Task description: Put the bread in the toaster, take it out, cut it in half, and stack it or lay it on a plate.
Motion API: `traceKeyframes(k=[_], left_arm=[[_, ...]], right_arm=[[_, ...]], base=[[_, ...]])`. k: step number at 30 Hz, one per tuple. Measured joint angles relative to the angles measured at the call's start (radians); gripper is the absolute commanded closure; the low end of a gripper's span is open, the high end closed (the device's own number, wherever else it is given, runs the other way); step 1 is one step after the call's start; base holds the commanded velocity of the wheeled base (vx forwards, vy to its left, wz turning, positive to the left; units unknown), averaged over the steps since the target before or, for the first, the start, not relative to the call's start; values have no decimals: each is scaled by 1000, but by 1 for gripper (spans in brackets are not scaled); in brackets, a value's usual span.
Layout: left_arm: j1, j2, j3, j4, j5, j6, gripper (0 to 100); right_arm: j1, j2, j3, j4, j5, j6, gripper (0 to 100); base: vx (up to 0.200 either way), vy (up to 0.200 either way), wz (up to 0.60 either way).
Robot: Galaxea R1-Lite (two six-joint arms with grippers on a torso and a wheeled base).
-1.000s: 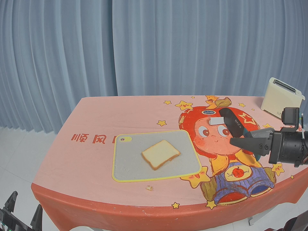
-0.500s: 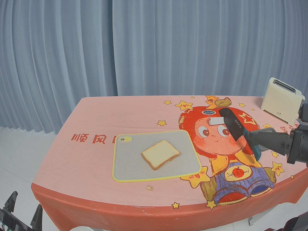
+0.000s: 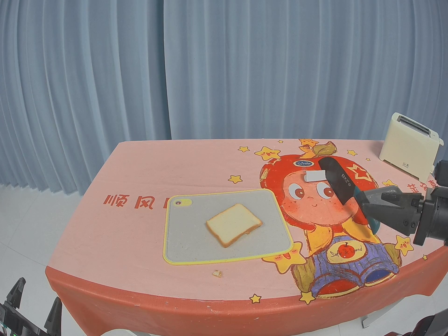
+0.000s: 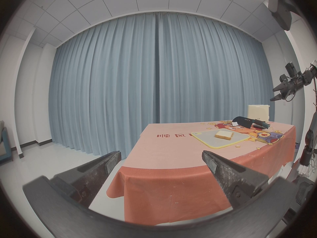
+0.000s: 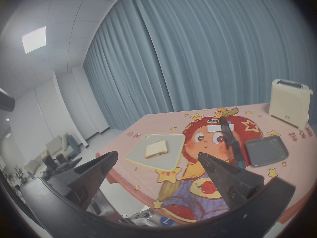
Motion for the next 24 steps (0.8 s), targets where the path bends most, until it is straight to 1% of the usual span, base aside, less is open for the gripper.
traceKeyframes(k=[1, 6, 13, 18, 24], left_arm=[[0, 0, 0, 0, -1, 1, 0], [0, 0, 0, 0, -4, 3, 0], [0, 0, 0, 1, -5, 3, 0], [-1, 0, 0, 2, 1, -3, 0], [0, 0, 0, 2, 2, -4, 0]], right_arm=[[-14, 2, 4, 0, 0, -15, 0], [-90, 10, 10, -3, 1, -35, 0], [-194, 29, 16, -74, 5, -46, 0], [-249, 55, 19, -83, 9, -50, 0], [-317, 100, 14, -91, 14, -70, 0]], base=[[0, 0, 0], [0, 0, 0], [0, 0, 0], [0, 0, 0], [0, 0, 0]])
